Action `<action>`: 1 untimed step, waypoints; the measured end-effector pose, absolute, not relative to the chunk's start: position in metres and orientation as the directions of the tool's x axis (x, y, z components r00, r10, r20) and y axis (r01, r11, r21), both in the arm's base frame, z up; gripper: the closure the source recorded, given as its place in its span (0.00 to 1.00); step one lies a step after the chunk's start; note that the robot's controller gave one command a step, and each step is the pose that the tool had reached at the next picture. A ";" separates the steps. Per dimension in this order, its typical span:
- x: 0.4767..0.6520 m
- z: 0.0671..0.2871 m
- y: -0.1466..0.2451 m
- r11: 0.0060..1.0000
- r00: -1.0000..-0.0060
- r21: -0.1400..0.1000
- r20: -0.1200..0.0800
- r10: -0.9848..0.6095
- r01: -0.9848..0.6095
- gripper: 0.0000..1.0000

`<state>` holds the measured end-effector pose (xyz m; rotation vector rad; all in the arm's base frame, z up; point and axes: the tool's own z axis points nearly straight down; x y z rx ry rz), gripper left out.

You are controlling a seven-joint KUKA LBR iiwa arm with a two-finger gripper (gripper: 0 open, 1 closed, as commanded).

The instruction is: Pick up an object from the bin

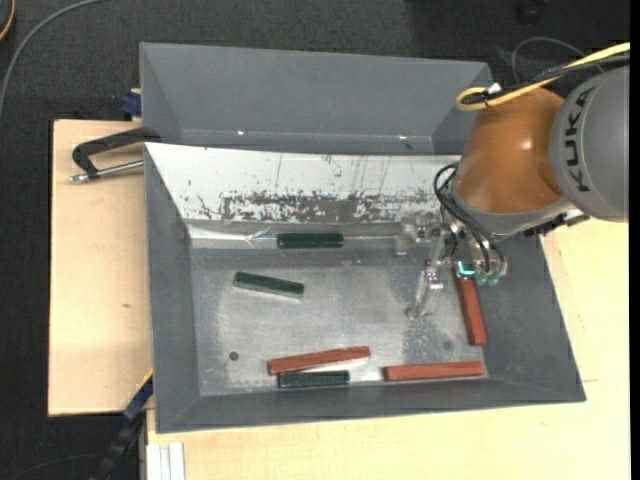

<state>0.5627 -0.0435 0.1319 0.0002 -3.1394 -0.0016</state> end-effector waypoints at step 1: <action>0.498 0.082 0.034 0.992 -0.992 0.005 0.008 -0.124 -0.124 0.00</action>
Offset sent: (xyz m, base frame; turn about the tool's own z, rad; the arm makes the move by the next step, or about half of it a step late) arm -0.0616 0.0723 -0.0476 -0.1174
